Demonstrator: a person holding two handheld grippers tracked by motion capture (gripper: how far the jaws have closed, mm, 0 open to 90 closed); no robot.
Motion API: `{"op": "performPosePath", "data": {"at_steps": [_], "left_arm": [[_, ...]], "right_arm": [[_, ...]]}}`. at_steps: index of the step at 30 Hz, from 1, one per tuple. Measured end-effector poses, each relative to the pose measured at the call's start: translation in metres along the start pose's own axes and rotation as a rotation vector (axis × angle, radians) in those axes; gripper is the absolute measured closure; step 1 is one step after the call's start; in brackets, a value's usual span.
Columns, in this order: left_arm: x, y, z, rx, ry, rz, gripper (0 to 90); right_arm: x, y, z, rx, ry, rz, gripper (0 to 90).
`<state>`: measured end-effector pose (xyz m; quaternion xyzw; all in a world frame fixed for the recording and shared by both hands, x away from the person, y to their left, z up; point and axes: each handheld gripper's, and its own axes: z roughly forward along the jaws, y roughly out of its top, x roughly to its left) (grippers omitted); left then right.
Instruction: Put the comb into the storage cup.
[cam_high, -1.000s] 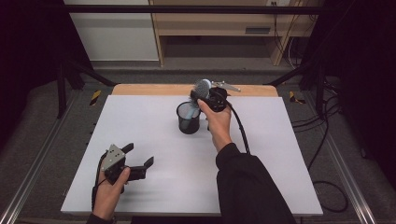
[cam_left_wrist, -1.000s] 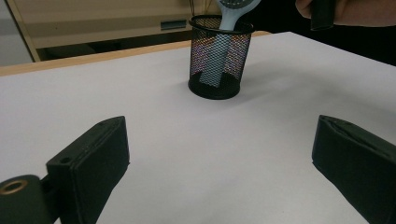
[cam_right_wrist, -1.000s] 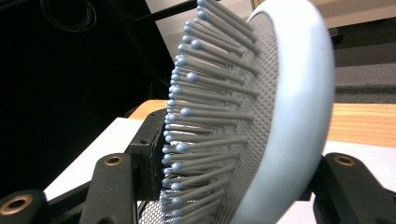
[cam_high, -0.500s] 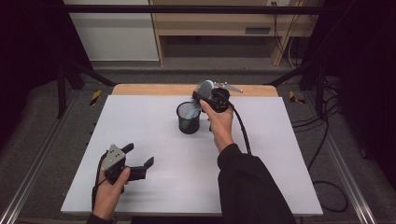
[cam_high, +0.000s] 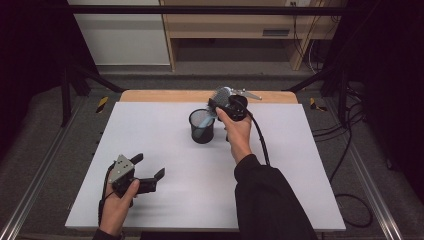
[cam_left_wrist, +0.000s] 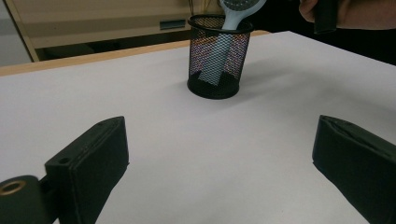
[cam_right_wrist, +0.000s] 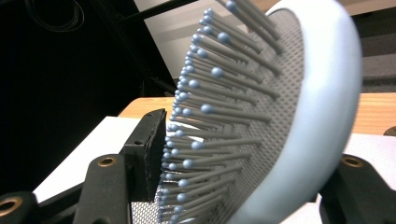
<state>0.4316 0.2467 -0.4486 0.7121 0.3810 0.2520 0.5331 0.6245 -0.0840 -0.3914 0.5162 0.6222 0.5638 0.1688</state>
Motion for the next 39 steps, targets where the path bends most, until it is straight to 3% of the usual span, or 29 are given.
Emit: {"op": "performPosePath", "data": {"at_steps": [20, 39], "left_arm": [[0.0001, -0.0002, 0.0002, 0.006, -0.002, 0.003, 3.8], [0.0002, -0.0003, 0.0002, 0.008, 0.001, 0.003, 3.8]], "right_arm": [[-0.002, -0.0002, -0.0001, 0.024, -0.012, -0.013, 35.0], [-0.0018, -0.0021, 0.0009, 0.078, -0.026, -0.017, 12.2]]}}
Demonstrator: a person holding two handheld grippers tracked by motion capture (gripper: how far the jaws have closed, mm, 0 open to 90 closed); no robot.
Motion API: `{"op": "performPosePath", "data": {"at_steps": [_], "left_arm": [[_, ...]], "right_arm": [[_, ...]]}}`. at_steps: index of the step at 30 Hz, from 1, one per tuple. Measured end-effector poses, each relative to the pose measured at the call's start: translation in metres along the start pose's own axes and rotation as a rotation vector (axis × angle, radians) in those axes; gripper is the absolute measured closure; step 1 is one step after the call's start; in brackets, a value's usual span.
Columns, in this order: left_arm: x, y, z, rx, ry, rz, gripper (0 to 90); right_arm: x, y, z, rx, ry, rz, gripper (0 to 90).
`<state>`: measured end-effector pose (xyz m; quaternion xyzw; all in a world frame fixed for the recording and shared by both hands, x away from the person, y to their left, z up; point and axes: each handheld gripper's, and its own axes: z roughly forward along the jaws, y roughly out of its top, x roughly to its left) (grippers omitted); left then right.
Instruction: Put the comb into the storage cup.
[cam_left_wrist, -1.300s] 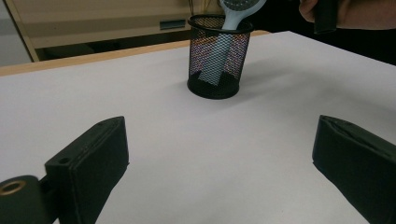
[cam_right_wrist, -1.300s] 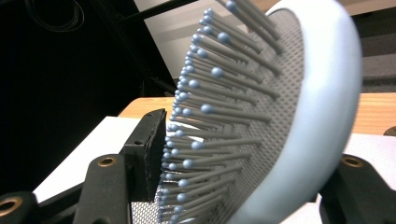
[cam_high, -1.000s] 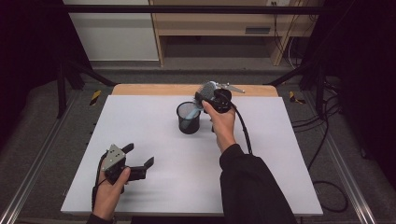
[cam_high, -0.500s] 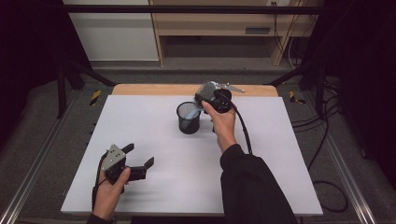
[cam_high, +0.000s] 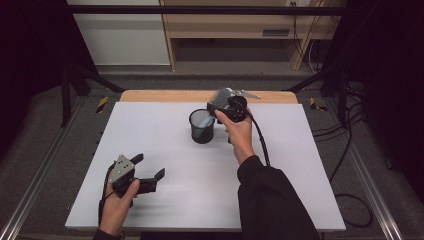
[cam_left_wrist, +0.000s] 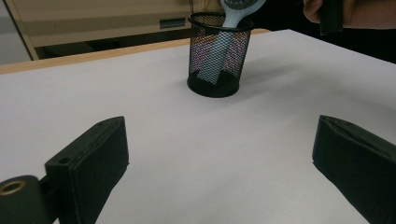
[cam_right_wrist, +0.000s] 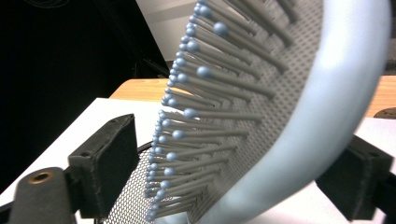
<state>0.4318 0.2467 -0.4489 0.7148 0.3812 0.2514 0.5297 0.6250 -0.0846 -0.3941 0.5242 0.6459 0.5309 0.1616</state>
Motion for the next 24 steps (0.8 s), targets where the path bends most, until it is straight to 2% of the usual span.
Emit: {"op": "performPosePath", "data": {"at_steps": [3, 12, 15, 22, 24], "left_arm": [[0.0, 0.0, 0.0, 0.0, 0.001, 0.0, 3.8], [0.0, 0.0, 0.0, 0.0, 0.0, 0.001, 3.7], [0.0, 0.0, -0.001, -0.002, 0.003, -0.002, 3.8], [0.0, 0.0, 0.0, 0.0, 0.004, 0.0, 3.8], [0.0, 0.0, -0.001, 0.0, 0.007, 0.0, 3.7]], "right_arm": [[0.001, 0.001, -0.001, 0.0, 0.004, -0.003, 10.3], [0.004, 0.004, -0.013, -0.012, 0.01, -0.051, 7.4], [0.004, 0.004, -0.02, -0.021, 0.027, -0.063, 7.3], [-0.002, 0.002, -0.039, -0.028, 0.024, -0.11, 8.9], [-0.005, 0.002, -0.045, -0.032, 0.034, -0.106, 8.4]]}}
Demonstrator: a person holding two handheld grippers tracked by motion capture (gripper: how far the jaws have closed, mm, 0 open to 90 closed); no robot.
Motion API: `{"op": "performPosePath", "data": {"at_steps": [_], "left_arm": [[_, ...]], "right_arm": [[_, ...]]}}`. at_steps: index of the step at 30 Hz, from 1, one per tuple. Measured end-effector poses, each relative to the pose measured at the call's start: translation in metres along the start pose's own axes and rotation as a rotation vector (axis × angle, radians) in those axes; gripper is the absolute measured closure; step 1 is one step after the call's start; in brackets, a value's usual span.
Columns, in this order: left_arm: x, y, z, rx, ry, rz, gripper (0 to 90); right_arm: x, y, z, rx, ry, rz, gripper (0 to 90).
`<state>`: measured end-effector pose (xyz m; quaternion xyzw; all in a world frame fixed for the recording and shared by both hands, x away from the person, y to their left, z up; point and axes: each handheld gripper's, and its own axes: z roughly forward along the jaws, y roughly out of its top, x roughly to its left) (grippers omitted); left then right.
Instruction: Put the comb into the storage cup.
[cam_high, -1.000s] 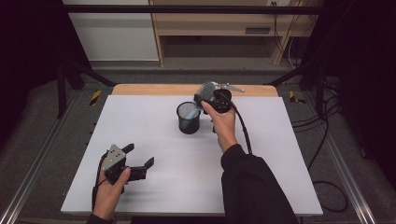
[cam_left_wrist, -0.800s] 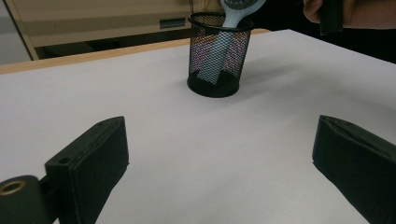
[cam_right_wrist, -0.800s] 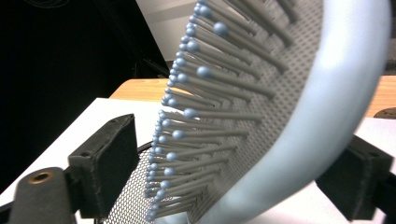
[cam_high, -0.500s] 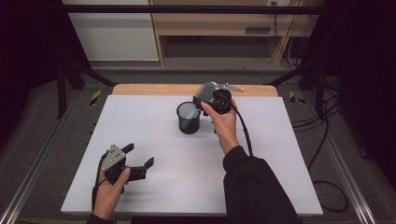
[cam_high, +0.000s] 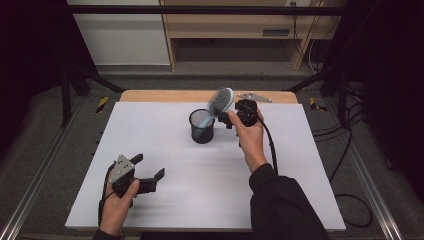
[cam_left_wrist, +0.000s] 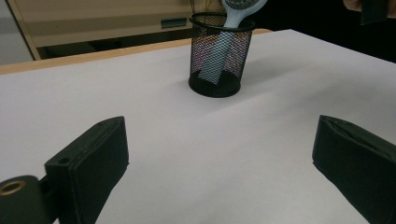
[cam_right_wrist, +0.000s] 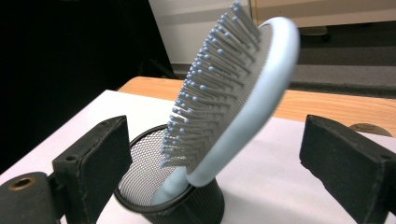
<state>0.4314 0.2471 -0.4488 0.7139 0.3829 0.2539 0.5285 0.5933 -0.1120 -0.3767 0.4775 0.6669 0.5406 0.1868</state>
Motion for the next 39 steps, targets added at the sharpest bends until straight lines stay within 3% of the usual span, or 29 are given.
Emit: {"op": "performPosePath", "data": {"at_steps": [11, 16, 25, 31, 36, 39], "left_arm": [[0.003, 0.0, -0.002, -0.007, 0.006, -0.006, 3.7], [0.012, 0.0, -0.008, -0.027, 0.03, -0.031, 3.6], [0.021, 0.001, -0.017, -0.052, 0.068, -0.052, 3.8], [0.026, 0.001, -0.025, -0.064, 0.099, -0.003, 3.7], [0.035, -0.002, -0.034, -0.092, 0.088, -0.047, 3.6], [0.039, -0.003, -0.04, -0.108, 0.098, -0.054, 3.6]], "right_arm": [[-0.004, 0.009, -0.039, -0.051, 0.04, -0.028, 11.0], [-0.004, 0.013, -0.059, -0.082, 0.055, -0.084, 11.5], [-0.008, 0.016, -0.087, -0.137, 0.03, -0.145, 6.3], [-0.012, 0.015, -0.102, -0.166, 0.014, -0.161, 4.7], [-0.02, 0.011, -0.118, -0.189, 0.004, -0.163, 4.0], [-0.024, 0.008, -0.128, -0.199, -0.004, -0.168, 3.9]]}}
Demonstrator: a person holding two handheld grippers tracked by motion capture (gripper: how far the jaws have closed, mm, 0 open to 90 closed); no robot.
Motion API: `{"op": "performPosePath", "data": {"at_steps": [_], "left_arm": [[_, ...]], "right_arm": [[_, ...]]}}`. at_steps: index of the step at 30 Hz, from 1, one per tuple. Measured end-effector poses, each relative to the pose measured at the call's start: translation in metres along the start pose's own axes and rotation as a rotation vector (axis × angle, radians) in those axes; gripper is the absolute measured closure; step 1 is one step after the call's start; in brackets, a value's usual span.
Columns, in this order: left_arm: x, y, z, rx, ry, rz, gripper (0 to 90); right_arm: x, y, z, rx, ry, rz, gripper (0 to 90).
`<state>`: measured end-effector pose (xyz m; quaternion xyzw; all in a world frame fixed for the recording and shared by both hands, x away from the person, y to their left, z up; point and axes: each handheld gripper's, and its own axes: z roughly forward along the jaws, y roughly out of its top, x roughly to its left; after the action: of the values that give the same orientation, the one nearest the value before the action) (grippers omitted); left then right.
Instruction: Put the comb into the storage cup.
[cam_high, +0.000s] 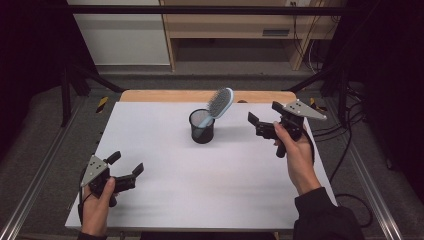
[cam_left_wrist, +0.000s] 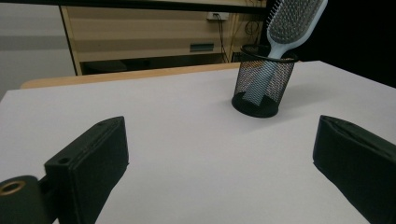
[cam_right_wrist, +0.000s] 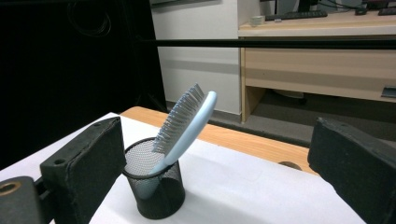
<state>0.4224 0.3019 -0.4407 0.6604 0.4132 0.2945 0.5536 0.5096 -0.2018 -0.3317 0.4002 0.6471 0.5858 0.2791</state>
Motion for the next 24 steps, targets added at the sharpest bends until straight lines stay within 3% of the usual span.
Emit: {"op": "performPosePath", "data": {"at_steps": [14, 24], "left_arm": [[0.002, -0.003, -0.009, -0.029, -0.002, -0.018, 3.5], [0.004, -0.003, -0.01, -0.033, 0.001, -0.023, 3.5]], "right_arm": [[-0.015, -0.016, -0.04, -0.028, -0.031, 0.003, 3.7], [-0.015, -0.031, -0.058, -0.007, -0.043, -0.032, 2.5]]}}
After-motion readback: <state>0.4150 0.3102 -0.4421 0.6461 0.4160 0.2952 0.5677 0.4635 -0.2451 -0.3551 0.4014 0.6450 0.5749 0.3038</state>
